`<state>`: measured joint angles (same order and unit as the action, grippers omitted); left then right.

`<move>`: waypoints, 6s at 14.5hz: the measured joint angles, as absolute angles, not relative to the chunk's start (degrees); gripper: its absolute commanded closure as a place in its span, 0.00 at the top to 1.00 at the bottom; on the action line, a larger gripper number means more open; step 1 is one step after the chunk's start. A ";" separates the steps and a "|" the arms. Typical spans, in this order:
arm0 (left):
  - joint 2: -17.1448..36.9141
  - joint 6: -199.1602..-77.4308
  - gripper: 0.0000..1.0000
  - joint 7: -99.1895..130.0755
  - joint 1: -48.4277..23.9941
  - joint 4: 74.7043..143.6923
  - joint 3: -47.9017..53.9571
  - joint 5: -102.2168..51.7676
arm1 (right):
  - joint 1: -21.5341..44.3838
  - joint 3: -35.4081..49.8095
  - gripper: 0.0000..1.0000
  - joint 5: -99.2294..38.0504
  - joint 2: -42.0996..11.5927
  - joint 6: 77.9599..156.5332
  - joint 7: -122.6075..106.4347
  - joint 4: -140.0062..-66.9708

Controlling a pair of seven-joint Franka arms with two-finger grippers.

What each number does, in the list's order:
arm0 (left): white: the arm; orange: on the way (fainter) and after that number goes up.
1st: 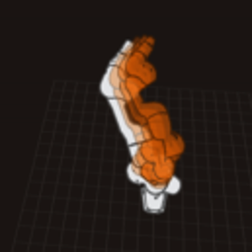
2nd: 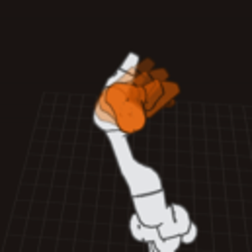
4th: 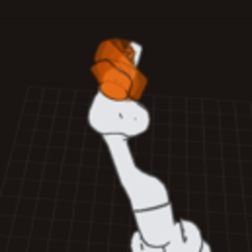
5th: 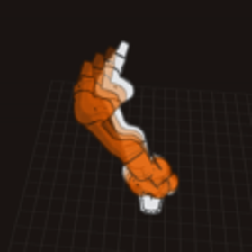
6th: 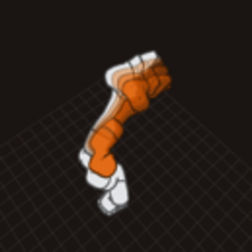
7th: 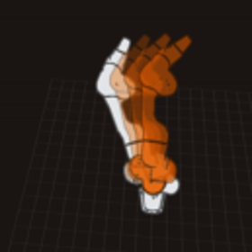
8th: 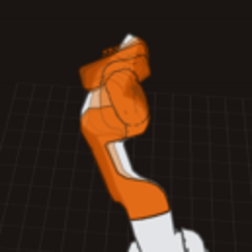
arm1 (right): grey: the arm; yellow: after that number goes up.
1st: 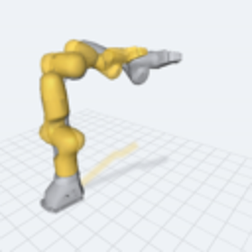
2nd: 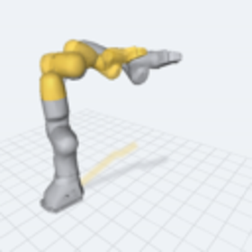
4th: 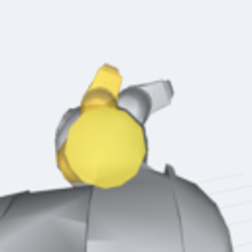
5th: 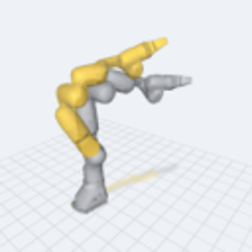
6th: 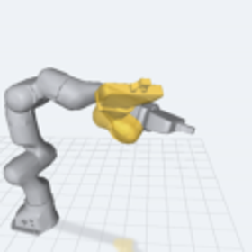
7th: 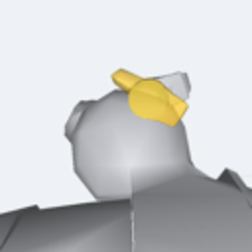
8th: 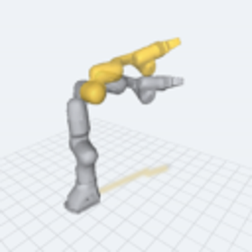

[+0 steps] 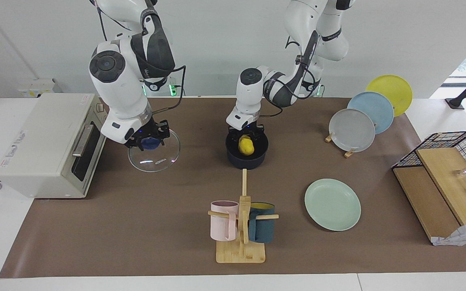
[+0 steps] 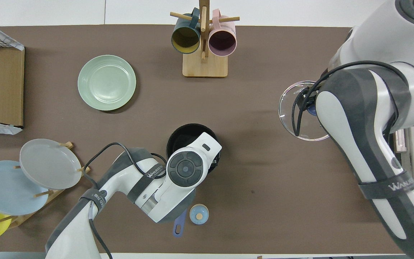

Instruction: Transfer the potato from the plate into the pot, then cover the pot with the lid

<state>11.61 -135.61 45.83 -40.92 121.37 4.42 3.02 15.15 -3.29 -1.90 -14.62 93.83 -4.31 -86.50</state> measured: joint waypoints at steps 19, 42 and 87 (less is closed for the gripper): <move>0.52 -92.17 1.00 4.94 -3.61 90.00 3.03 -1.09 | 35.92 -1.63 0.00 -5.27 -21.19 110.47 23.48 -87.68; -0.67 -84.82 1.00 4.75 -3.18 89.41 3.83 -1.47 | 43.23 -2.07 0.00 1.65 -21.63 108.70 34.03 -87.47; -0.77 -84.82 1.00 4.75 -2.51 89.37 3.93 -1.47 | 43.76 -1.77 0.00 1.49 -17.68 122.75 36.30 -100.19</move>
